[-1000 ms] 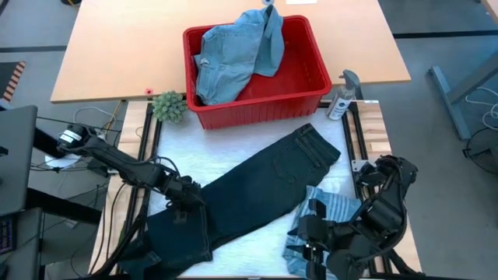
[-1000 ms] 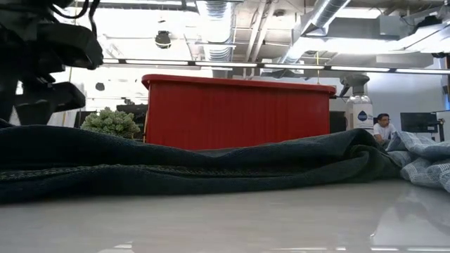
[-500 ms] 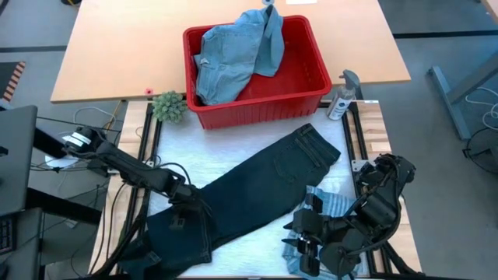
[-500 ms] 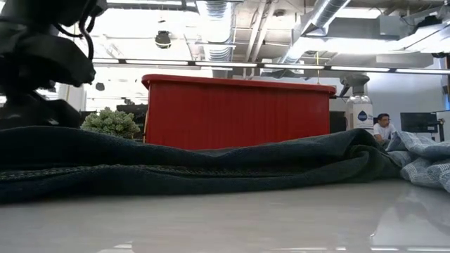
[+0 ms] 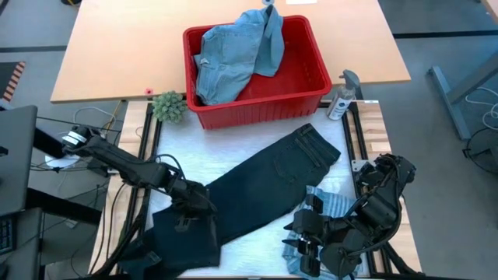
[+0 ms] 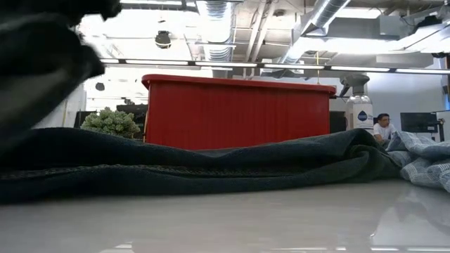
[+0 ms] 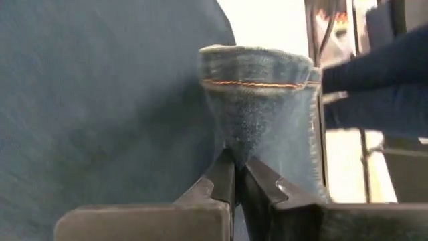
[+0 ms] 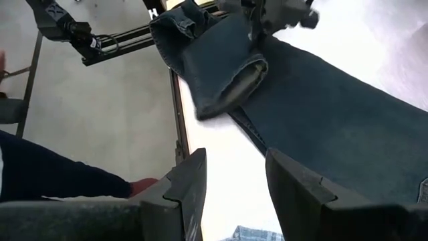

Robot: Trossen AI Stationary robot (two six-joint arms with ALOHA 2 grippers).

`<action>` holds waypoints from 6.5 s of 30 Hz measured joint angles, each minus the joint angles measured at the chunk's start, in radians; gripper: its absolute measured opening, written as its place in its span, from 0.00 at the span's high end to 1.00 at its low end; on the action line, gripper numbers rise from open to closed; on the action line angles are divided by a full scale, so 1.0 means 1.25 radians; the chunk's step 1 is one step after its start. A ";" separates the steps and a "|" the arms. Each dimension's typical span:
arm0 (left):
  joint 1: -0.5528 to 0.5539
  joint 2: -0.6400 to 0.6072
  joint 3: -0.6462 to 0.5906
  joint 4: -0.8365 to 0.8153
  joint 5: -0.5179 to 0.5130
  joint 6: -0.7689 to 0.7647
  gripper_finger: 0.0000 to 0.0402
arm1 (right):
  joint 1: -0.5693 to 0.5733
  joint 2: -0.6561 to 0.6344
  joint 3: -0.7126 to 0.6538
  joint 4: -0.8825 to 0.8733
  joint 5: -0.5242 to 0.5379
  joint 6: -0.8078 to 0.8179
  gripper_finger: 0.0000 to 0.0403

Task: Fold Laundry from Bin
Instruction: Fold the blue denim pants

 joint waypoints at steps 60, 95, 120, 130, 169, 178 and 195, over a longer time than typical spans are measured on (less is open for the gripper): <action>0.439 0.367 0.268 0.260 0.017 0.251 0.95 | -0.031 0.000 -0.002 -0.006 0.027 0.092 0.56; 0.310 -0.196 0.263 -0.154 0.152 0.076 0.48 | -0.336 0.160 -0.381 0.392 -0.107 -0.074 0.78; -0.235 -0.355 0.362 -0.294 -0.496 -0.146 0.48 | -0.276 0.288 -0.395 1.021 -0.303 -0.690 0.64; -0.235 -0.354 0.362 -0.354 -0.461 -0.134 0.48 | -0.254 0.486 -0.107 0.871 -0.268 -0.777 0.30; -0.235 -0.354 0.361 -0.371 -0.448 -0.095 0.48 | -0.247 0.634 -0.013 0.746 -0.042 -0.844 0.38; -0.235 -0.354 0.361 -0.371 -0.448 -0.086 0.48 | -0.227 0.632 0.008 0.730 0.023 -0.932 0.92; -0.235 -0.354 0.361 -0.371 -0.447 -0.086 0.48 | -0.206 0.541 0.007 0.661 -0.002 -0.811 0.93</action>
